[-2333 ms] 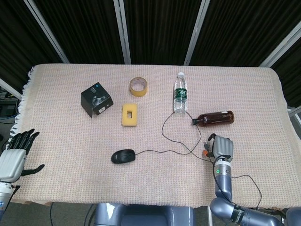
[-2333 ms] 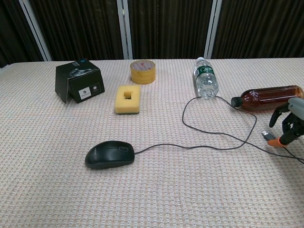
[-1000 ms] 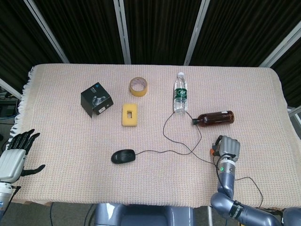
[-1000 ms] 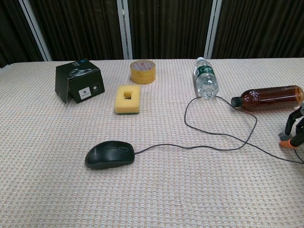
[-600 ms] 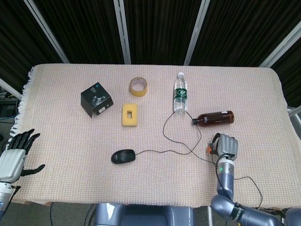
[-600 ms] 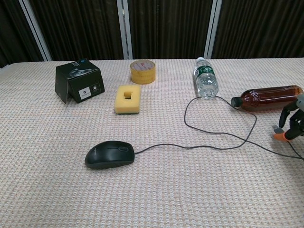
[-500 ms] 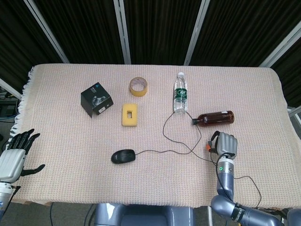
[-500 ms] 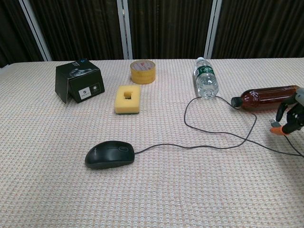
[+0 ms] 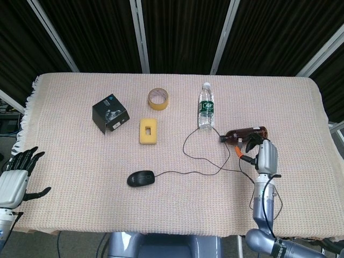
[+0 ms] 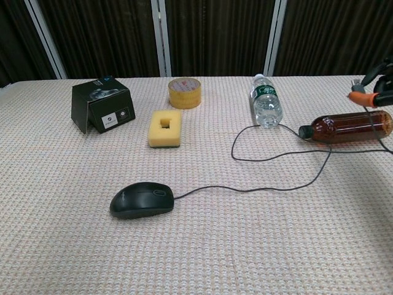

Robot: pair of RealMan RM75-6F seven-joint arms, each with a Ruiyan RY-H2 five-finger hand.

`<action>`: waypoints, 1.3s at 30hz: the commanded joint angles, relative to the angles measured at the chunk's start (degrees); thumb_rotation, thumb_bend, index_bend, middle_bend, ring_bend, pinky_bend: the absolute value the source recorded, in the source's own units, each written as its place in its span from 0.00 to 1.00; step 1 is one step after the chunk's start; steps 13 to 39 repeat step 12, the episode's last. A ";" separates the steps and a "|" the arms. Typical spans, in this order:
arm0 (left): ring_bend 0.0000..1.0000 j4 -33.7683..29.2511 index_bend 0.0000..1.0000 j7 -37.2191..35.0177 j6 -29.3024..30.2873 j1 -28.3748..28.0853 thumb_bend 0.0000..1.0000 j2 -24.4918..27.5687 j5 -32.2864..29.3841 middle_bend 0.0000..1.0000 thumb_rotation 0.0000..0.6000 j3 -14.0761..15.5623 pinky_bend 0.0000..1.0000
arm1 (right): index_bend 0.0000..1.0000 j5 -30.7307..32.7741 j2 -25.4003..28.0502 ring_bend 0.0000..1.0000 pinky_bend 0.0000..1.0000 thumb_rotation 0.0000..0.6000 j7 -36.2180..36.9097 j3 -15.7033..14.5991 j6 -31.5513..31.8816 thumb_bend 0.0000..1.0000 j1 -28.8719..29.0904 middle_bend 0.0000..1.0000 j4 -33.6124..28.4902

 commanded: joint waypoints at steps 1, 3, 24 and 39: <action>0.00 0.06 0.11 0.09 0.12 0.07 0.15 -0.08 -0.01 0.00 1.00 -0.02 0.00 | 0.63 -6.39 -1.29 0.59 0.34 1.00 10.39 0.07 4.28 0.28 -3.07 0.75 2.23; 0.00 0.14 0.11 0.17 0.18 0.09 0.15 -0.21 -0.15 0.00 1.00 -0.10 0.00 | 0.63 -8.09 -2.29 0.59 0.34 1.00 14.05 -0.19 5.66 0.28 -3.79 0.75 4.02; 0.00 0.14 0.11 0.51 -0.50 -0.19 0.15 -0.56 -1.10 0.00 1.00 -0.44 0.00 | 0.64 -14.02 -7.12 0.59 0.34 1.00 27.83 -0.48 11.61 0.28 -5.87 0.75 12.91; 0.00 0.14 0.11 0.51 -0.50 -0.19 0.15 -0.56 -1.10 0.00 1.00 -0.44 0.00 | 0.64 -14.02 -7.12 0.59 0.34 1.00 27.83 -0.48 11.61 0.28 -5.87 0.75 12.91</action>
